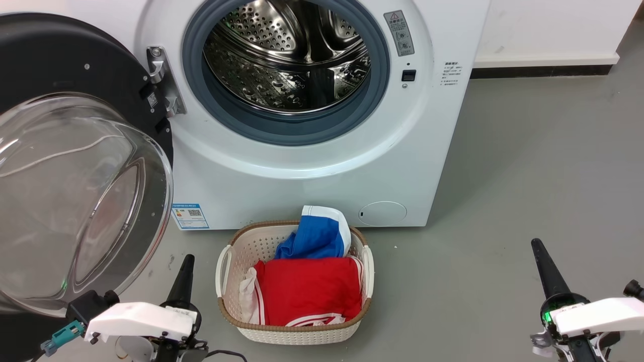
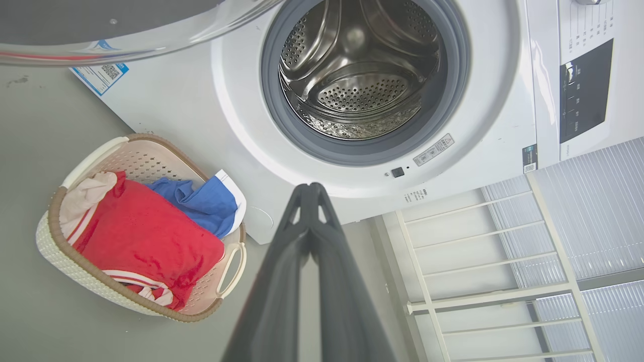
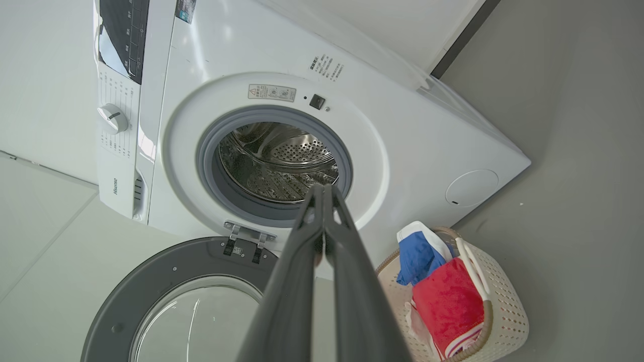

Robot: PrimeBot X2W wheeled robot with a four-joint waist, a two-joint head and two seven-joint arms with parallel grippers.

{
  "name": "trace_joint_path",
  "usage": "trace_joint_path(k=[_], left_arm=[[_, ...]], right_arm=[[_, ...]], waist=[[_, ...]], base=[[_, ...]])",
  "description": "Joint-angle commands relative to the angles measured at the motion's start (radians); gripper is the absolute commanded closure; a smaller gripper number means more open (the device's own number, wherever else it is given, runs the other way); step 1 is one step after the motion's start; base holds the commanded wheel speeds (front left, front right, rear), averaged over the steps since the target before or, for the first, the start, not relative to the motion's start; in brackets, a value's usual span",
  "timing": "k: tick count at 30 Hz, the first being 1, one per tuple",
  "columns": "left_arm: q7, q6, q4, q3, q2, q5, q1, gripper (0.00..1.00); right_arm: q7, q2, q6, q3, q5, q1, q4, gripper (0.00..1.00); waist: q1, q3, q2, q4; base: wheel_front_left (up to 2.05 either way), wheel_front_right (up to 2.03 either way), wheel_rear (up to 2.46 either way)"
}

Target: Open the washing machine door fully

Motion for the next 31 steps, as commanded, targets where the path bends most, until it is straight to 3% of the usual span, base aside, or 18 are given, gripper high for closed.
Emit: trace_joint_path(k=[1,31], left_arm=[[0.003,-0.008,-0.005,0.01,-0.002,-0.02,-0.024,1.0],[0.056,-0.062,0.012,0.081,-0.037,-0.263,-0.038,1.0]], right_arm=[[0.001,0.001,0.0,-0.002,0.022,-0.025,-0.003,1.0],[0.022,0.009,0.0,-0.012,0.293,-0.061,0.049,1.0]], waist=[[-0.0001,0.0,0.0,0.0],[-0.0001,0.007,0.0,0.005]], base=[[0.0,0.0,0.0],[0.0,0.0,0.0]])
